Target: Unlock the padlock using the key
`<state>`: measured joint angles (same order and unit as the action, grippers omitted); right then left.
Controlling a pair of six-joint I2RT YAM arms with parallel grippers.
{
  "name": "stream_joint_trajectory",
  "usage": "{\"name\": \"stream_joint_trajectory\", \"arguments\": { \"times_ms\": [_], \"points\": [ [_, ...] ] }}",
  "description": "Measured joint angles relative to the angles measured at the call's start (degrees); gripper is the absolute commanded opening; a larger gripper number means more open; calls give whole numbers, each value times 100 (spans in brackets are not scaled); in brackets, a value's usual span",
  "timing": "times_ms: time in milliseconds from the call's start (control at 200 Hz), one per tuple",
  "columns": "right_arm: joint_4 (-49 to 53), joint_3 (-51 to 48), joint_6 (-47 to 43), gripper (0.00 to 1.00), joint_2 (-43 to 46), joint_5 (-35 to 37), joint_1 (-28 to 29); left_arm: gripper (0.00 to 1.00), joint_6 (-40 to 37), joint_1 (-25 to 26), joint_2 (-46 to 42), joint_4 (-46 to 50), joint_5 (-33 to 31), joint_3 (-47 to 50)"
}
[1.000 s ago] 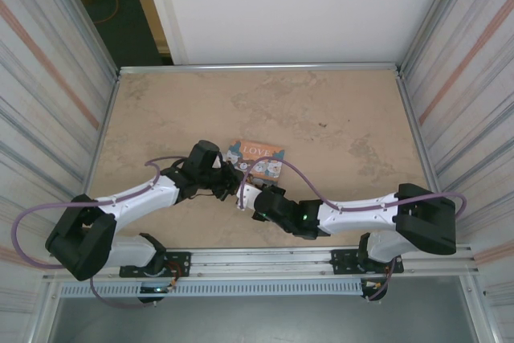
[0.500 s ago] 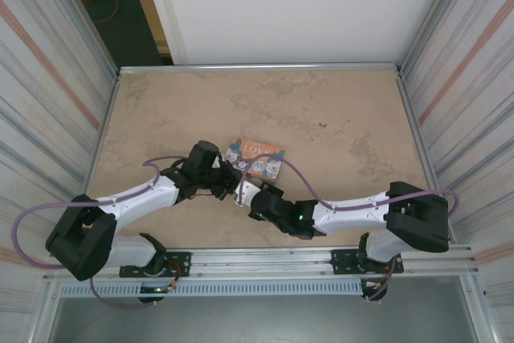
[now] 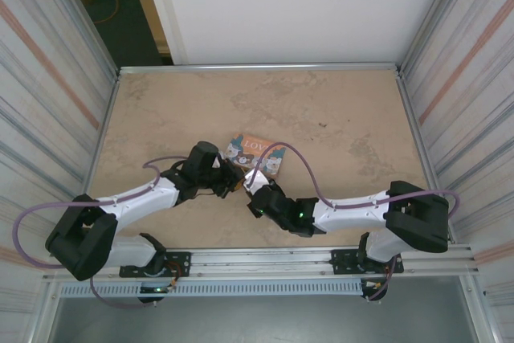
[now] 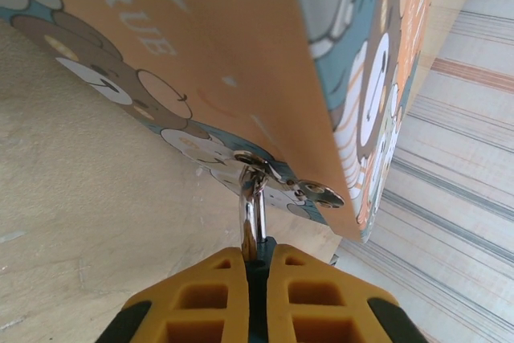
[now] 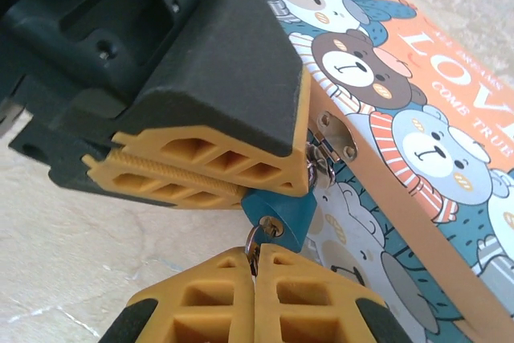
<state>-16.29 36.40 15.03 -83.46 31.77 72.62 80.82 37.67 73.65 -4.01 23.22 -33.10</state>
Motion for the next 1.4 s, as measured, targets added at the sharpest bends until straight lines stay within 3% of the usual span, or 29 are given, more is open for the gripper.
{"name": "stream_joint_trajectory", "arguments": {
  "times_ms": [271, 336, 521, 772, 1022, 1398],
  "points": [
    [-177, -11, 758, 0, -254, 140, 17, 0, 50, 79, 107, -138, -254, 70],
    [-238, -42, 898, 0, -280, 144, 22, 10, 48, 101, 118, -181, -293, 98],
    [-538, -116, 1338, 0, -354, 208, 63, 25, 7, 197, 129, -186, -271, 98],
    [-776, -400, 2090, 0, -387, 573, 52, 38, -107, 271, 129, -111, -94, 114],
    [-789, -588, 2879, 0, -264, 717, 37, 45, -455, -138, -256, 481, -37, 125],
    [-861, -1034, 4376, 0, 179, -612, -730, 46, -1191, -654, -1235, 1480, -249, 48]
  ]
}}
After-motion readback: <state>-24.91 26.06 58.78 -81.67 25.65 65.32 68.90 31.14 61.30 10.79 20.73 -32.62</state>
